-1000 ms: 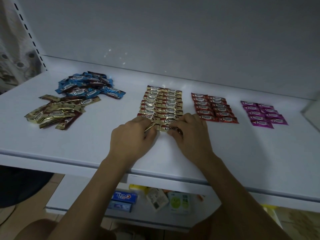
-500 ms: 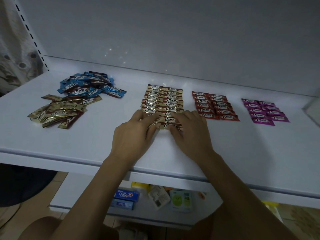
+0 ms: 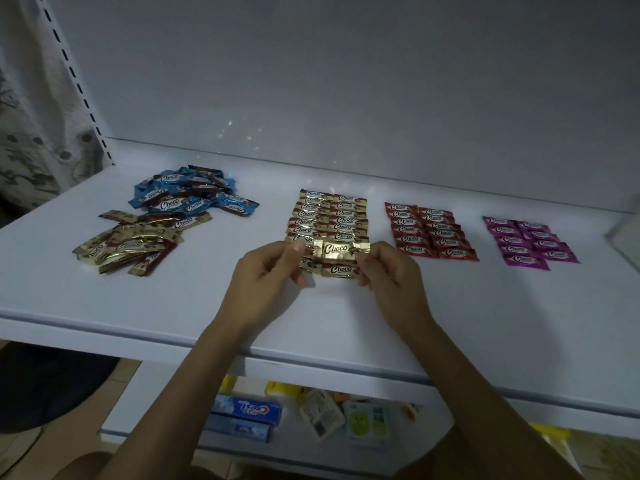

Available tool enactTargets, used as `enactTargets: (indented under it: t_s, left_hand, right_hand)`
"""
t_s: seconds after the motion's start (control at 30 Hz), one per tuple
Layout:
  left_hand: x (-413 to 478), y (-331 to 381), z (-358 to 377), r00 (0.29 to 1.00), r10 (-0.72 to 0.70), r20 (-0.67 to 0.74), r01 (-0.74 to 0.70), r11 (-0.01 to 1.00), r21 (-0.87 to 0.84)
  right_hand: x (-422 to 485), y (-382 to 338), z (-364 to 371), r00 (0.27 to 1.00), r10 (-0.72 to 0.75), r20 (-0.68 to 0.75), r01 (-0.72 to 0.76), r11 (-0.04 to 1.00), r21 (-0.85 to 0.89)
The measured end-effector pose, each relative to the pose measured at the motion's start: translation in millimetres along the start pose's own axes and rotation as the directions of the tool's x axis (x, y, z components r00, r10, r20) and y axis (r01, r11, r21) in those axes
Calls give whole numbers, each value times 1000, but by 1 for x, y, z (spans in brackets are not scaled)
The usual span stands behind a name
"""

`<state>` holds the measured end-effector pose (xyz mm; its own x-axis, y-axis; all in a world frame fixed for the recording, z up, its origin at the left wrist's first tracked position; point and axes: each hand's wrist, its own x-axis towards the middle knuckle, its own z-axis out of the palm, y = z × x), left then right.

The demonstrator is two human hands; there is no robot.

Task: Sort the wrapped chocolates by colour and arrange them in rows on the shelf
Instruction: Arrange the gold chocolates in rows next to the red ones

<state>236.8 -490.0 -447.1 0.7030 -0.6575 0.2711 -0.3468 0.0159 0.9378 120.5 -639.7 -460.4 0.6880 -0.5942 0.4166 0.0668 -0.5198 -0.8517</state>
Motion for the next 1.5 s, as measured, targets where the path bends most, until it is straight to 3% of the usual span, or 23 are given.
enactTargets:
  t_s: [0.1, 0.2, 0.27, 0.57, 0.67, 0.83, 1.1, 1.23, 1.3, 1.4, 1.5]
  left_hand:
    - [0, 5, 2, 999, -39, -10, 38, 996, -79]
    - [1, 3, -1, 998, -13, -65, 3, 987, -163]
    - [3, -2, -3, 995, -14, -101, -3, 986, -167]
    - [3, -10, -4, 996, -17, -92, 4, 991, -135]
    - [3, -9, -2, 994, -26, -108, 11, 991, -134]
    - [4, -10, -5, 997, -28, -79, 20, 994, -105]
    - [5, -14, -4, 998, -45, -52, 41, 996, -83]
    - [6, -9, -4, 985, -16, -170, 23, 999, 35]
    - [12, -8, -12, 976, -1, -218, 57, 966, 252]
    - [18, -15, -30, 983, -20, -183, 122, 818, 562]
    - [13, -22, -37, 984, -21, -175, 106, 863, 494]
  right_hand:
    - [2, -3, 4, 991, -130, 26, 133, 982, -134]
    - [3, -2, 12, 943, -325, 70, 327, 871, -366]
    - [2, 1, 15, 921, -381, 84, 374, 802, -465]
    - [-6, -7, 15, 918, -394, 41, 379, 845, -376]
    - [-6, -9, 16, 940, -338, 53, 330, 854, -402]
    - [-5, -8, 19, 915, -390, 102, 381, 756, -532]
    - [-5, -14, 22, 915, -349, 200, 398, 712, -578]
    - [7, -13, 18, 933, -305, 193, 357, 708, -609]
    - [12, -11, 19, 938, -277, 207, 345, 707, -617]
    - [9, -8, 29, 935, -265, 235, 354, 691, -630]
    - [7, -8, 38, 926, -279, 253, 376, 661, -649]
